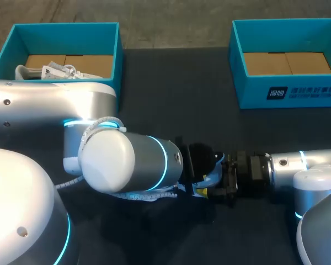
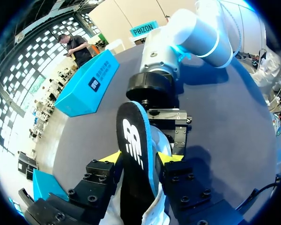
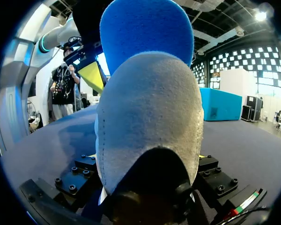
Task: Take the shoe out of the shoebox, open the shoe tongue, remove and reinsert the insole, then place the shoe into the shoebox
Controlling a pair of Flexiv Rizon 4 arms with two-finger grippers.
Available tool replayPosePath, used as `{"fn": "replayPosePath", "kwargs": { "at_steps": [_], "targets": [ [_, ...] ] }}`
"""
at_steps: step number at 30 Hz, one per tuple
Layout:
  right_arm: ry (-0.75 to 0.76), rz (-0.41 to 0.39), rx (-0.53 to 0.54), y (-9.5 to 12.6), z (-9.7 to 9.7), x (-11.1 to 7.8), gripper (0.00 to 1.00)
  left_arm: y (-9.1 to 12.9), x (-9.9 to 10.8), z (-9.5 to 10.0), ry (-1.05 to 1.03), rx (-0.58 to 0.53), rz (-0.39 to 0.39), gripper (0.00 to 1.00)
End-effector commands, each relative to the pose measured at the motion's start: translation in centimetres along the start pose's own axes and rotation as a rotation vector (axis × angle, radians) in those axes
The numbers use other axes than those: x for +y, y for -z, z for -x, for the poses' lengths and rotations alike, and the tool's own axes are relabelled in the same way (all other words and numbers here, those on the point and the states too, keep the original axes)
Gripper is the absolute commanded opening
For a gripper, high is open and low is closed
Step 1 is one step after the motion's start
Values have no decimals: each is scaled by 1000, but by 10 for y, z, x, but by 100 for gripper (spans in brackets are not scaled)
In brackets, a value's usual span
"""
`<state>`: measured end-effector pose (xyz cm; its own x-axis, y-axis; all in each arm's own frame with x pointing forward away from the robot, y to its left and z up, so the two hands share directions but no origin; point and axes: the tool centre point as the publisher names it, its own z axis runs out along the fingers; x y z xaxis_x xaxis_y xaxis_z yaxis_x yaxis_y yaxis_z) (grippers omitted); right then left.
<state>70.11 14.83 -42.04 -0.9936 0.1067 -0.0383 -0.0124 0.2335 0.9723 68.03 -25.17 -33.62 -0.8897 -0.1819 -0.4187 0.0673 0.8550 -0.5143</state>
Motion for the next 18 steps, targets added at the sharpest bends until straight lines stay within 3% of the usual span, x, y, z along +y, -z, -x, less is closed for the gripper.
{"fn": "replayPosePath", "kwargs": {
  "at_steps": [1,18],
  "targets": [
    [0,-4,-2,-1,-1,1,0,-6,1,-2,2,-6,-5,45],
    [0,-4,-2,-1,-1,1,0,-19,8,3,13,-52,-28,40]
  ]
}}
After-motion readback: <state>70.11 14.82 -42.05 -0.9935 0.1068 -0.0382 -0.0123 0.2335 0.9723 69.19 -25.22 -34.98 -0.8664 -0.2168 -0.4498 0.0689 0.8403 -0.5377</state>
